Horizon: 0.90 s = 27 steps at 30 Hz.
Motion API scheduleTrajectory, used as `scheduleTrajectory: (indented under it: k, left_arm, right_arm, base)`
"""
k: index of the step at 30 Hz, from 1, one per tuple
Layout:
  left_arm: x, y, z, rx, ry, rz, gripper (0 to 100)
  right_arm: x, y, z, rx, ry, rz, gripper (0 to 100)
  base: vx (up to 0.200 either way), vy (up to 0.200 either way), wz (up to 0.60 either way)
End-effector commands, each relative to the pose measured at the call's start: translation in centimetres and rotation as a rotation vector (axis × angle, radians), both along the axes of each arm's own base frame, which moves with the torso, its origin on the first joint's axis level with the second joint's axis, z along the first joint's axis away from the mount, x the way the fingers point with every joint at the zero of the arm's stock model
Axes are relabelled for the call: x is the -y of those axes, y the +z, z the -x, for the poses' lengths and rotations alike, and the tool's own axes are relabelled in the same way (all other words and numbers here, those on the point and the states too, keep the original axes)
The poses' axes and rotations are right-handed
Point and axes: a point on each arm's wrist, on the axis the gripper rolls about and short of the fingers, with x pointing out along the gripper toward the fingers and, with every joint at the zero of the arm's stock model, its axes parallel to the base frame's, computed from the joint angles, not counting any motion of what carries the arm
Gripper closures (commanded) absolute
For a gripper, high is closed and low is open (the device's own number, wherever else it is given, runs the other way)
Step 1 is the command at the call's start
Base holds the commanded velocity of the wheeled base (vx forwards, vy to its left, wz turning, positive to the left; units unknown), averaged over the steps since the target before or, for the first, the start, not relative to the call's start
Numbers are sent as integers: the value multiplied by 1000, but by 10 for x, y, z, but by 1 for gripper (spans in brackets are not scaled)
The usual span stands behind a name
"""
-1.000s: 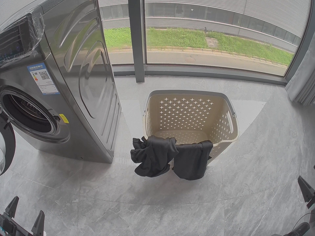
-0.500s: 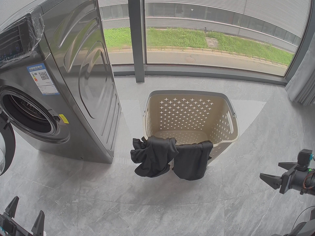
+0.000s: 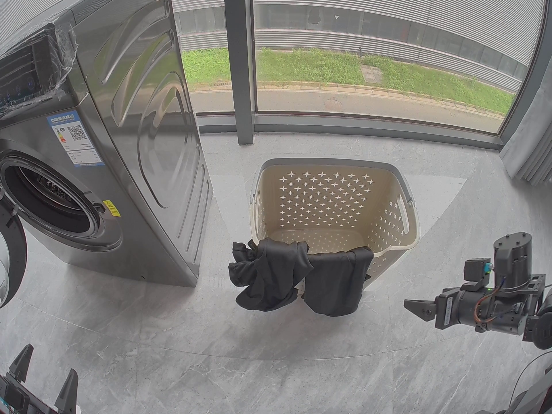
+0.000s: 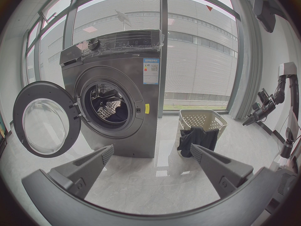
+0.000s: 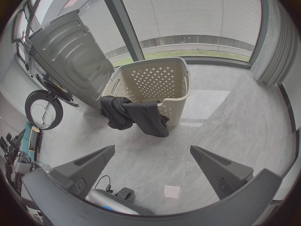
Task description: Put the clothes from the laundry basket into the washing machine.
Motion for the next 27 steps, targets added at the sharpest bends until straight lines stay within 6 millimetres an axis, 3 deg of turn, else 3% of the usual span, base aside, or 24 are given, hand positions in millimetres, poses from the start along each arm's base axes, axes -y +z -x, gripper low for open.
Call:
scheduleTrajectory:
  k: [1,10,27]
  left_arm:
    - [0,-4,0,3,0,3,0]
    - [0,-4,0,3,0,3,0]
    - [0,-4,0,3,0,3,0]
  right_arm:
    - [-19,-18,-22,-41,17,21,0]
    - [-44,-38,-50,35,-7,13,0]
    - [-74,-66,-93,5,-10,-6,0]
  base:
    - [0,0,0]
    - [0,0,0]
    - [0,0,0]
